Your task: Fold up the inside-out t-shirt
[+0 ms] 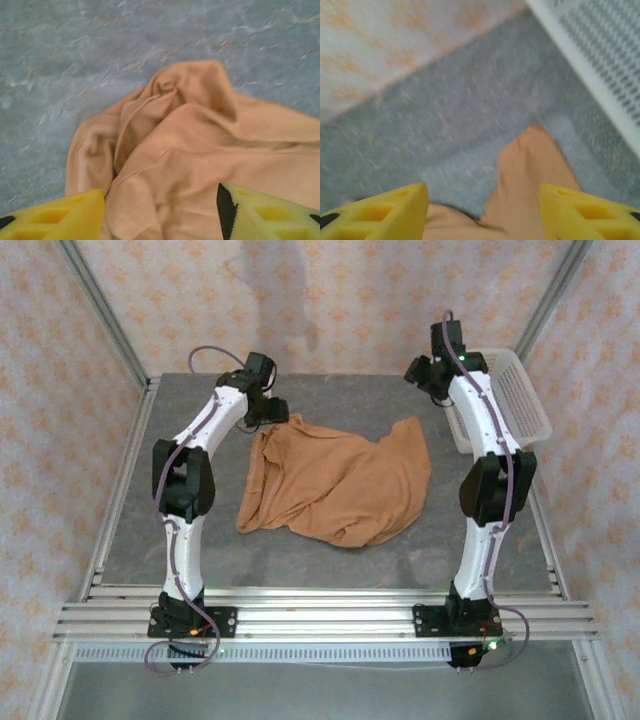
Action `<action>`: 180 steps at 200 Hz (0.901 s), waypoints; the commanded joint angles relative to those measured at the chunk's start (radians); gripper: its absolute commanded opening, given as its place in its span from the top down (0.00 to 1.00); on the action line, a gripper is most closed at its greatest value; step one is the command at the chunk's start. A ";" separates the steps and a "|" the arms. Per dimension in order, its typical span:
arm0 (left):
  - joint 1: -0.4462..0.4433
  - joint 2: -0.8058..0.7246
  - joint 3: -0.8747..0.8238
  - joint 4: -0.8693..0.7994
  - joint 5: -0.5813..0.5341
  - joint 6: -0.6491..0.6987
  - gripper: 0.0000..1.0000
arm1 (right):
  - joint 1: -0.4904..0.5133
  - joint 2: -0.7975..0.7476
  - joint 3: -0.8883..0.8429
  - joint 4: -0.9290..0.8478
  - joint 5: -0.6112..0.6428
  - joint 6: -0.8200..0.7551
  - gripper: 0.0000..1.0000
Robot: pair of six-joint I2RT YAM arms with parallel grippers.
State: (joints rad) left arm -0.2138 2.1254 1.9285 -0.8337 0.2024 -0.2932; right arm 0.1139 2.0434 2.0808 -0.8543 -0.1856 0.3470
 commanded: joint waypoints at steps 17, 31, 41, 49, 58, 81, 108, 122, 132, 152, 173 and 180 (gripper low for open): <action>-0.011 -0.440 -0.457 0.087 -0.012 -0.036 0.48 | 0.074 -0.255 -0.333 0.065 -0.076 0.060 0.35; -0.034 -0.552 -0.648 0.145 0.016 -0.062 0.52 | 0.111 -0.365 -0.520 0.134 -0.088 0.086 0.35; -0.064 -0.612 -0.752 0.165 0.020 -0.080 0.54 | 0.145 -0.438 -0.634 0.165 -0.078 0.100 0.35; -0.099 -0.651 -0.816 0.176 0.018 -0.088 0.54 | 0.178 -0.491 -0.713 0.181 -0.073 0.105 0.35; -0.145 -0.687 -0.871 0.175 0.008 -0.095 0.54 | 0.220 -0.541 -0.782 0.180 -0.058 0.109 0.35; -0.219 -0.734 -0.962 0.148 -0.015 -0.102 0.51 | 0.315 -0.644 -0.946 0.155 -0.035 0.132 0.35; -0.225 -0.752 -1.057 0.154 -0.048 -0.111 0.45 | 0.396 -0.731 -1.110 0.134 -0.034 0.174 0.35; -0.225 -0.740 -1.096 0.175 -0.062 -0.124 0.42 | 0.428 -0.753 -1.170 0.124 -0.044 0.192 0.35; -0.225 -0.720 -1.117 0.203 -0.057 -0.132 0.41 | 0.448 -0.764 -1.210 0.131 -0.059 0.210 0.35; -0.224 -0.661 -1.125 0.248 -0.057 -0.139 0.41 | 0.463 -0.765 -1.269 0.171 -0.090 0.242 0.34; -0.221 -0.602 -1.100 0.274 -0.084 -0.135 0.51 | 0.464 -0.742 -1.316 0.255 -0.106 0.270 0.34; -0.218 -0.584 -1.084 0.272 -0.089 -0.130 0.58 | 0.463 -0.723 -1.321 0.283 -0.103 0.276 0.34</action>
State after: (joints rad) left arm -0.4431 1.4887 0.8146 -0.6147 0.1688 -0.4202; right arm 0.5735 1.3010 0.7876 -0.6762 -0.2817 0.5686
